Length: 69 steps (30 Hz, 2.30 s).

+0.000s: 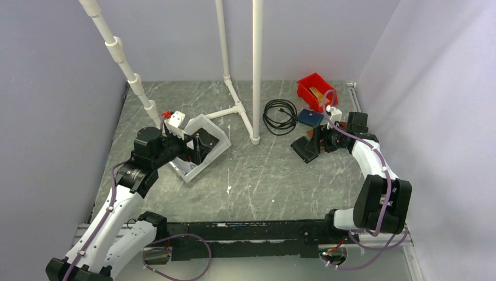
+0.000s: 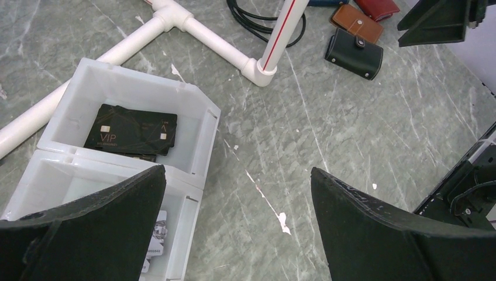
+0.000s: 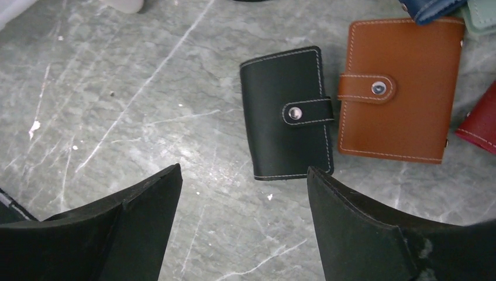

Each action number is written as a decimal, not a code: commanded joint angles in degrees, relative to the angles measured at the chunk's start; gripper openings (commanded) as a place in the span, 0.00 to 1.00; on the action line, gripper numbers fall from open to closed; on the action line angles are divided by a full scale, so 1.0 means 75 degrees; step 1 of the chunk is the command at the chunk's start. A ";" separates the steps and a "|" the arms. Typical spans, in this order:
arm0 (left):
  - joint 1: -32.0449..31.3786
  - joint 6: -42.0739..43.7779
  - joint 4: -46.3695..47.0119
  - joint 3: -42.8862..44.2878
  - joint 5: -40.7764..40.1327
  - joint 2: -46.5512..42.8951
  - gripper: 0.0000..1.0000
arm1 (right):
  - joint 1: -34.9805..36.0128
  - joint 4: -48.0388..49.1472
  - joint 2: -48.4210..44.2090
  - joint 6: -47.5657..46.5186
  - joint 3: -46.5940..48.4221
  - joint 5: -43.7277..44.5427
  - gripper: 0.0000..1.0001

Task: Take the credit cards out of the card holder
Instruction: Open the card holder at the center of the board.

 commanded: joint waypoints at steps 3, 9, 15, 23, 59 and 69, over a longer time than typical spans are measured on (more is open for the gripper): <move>-0.0038 0.0121 0.0202 0.0108 0.0322 -0.0120 0.99 | -0.0077 0.0328 0.0202 0.0354 0.0105 0.0588 0.77; -0.0038 0.0121 0.0203 0.0096 0.0333 -0.0123 0.99 | -0.0297 0.0749 0.0364 0.1027 -0.0132 0.0679 0.61; -0.0038 0.0127 0.0225 0.0085 0.0324 -0.0126 0.99 | -0.0323 0.0908 0.0726 0.1320 -0.0188 0.0603 0.47; -0.0049 0.0144 0.0248 0.0073 0.0355 -0.0105 0.99 | -0.0515 0.1220 0.1135 0.1945 -0.0268 0.0742 0.48; -0.0074 0.0366 0.0365 -0.0044 0.0739 -0.0151 0.99 | -0.1314 0.2749 0.2073 0.4581 -0.1052 -0.0060 0.46; -0.0074 0.0426 0.0448 -0.0067 0.1292 -0.0160 0.99 | -0.1326 0.2900 0.2063 0.4681 -0.1138 -0.0369 0.27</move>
